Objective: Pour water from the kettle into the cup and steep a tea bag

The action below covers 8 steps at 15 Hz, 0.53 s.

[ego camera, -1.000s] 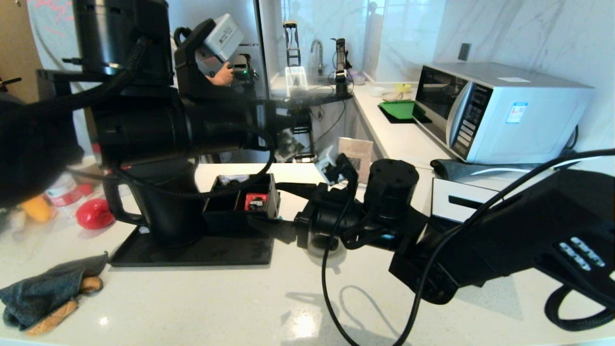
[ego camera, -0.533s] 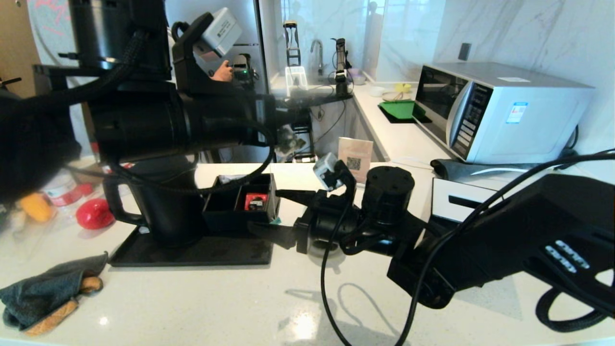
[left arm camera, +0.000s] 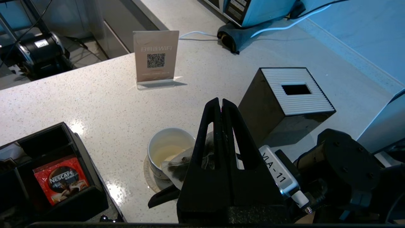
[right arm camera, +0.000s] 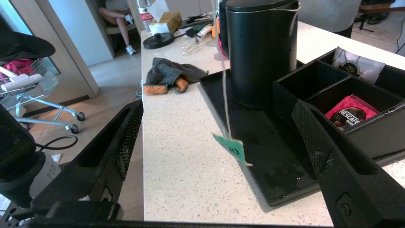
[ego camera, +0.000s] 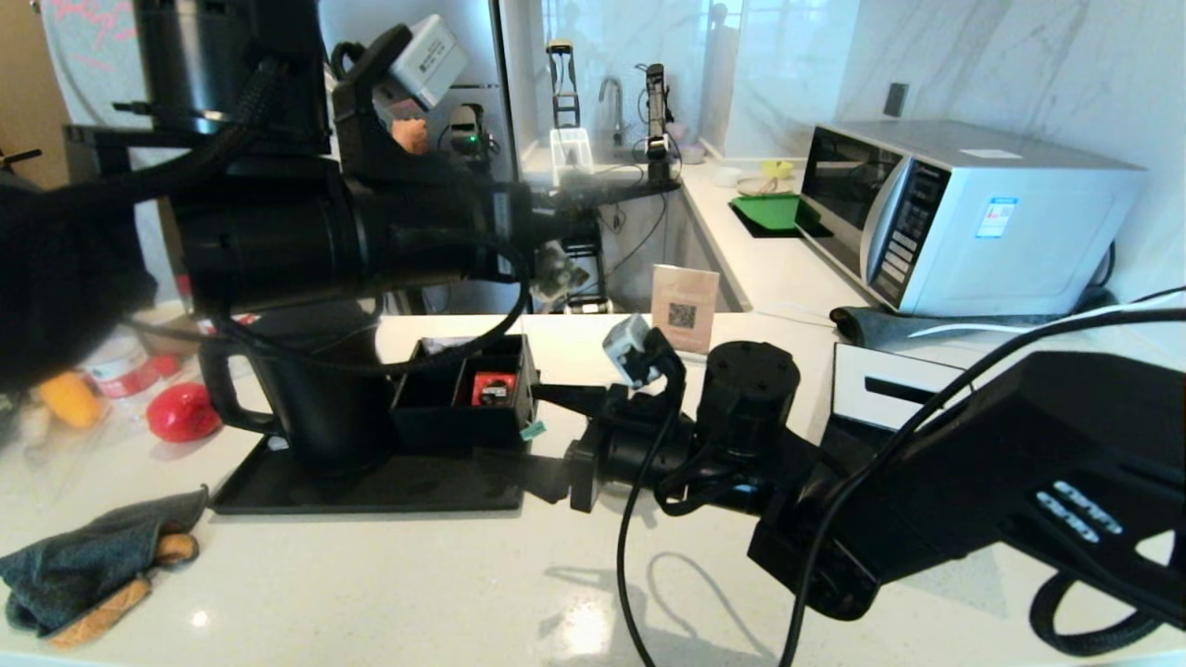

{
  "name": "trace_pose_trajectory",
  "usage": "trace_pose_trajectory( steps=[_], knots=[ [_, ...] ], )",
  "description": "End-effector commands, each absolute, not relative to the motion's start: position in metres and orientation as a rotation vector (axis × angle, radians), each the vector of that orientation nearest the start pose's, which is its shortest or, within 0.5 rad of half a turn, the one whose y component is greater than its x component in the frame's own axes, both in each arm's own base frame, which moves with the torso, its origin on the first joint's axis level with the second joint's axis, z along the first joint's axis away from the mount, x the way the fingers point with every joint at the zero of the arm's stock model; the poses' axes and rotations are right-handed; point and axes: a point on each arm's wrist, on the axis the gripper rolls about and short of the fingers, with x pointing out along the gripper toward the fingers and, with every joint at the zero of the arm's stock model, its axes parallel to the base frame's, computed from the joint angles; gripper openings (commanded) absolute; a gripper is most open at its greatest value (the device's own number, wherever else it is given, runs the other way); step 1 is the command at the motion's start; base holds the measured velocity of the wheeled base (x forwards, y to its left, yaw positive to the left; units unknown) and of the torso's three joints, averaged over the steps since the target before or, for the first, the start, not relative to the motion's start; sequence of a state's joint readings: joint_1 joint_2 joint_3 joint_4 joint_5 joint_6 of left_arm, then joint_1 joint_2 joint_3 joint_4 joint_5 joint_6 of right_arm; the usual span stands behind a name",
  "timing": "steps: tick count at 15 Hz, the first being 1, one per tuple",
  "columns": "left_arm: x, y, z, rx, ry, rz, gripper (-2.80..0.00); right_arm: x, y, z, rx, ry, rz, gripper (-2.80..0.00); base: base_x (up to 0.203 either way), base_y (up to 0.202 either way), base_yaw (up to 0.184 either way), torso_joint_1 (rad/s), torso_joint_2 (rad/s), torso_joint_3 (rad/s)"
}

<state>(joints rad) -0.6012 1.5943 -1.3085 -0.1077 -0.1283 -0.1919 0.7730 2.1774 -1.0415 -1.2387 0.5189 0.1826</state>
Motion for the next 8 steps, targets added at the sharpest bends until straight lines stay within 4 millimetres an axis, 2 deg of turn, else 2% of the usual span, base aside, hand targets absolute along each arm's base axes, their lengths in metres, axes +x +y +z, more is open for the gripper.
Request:
trace_pose_trajectory(
  steps=[1,8],
  knots=[
    [0.2432,-0.1704,0.3048,-0.142,0.247,-0.709,-2.80,0.2871,0.2958,0.1304,0.171,0.003,1.302,0.00,0.000,0.000,0.000,0.000,0.00,0.000],
    [0.2436,-0.1707,0.3043,-0.141,0.248,-0.710,-2.80,0.2876,0.2964,0.1286,0.168,-0.006,1.305,0.00,0.000,0.000,0.000,0.000,0.00,0.000]
  ],
)
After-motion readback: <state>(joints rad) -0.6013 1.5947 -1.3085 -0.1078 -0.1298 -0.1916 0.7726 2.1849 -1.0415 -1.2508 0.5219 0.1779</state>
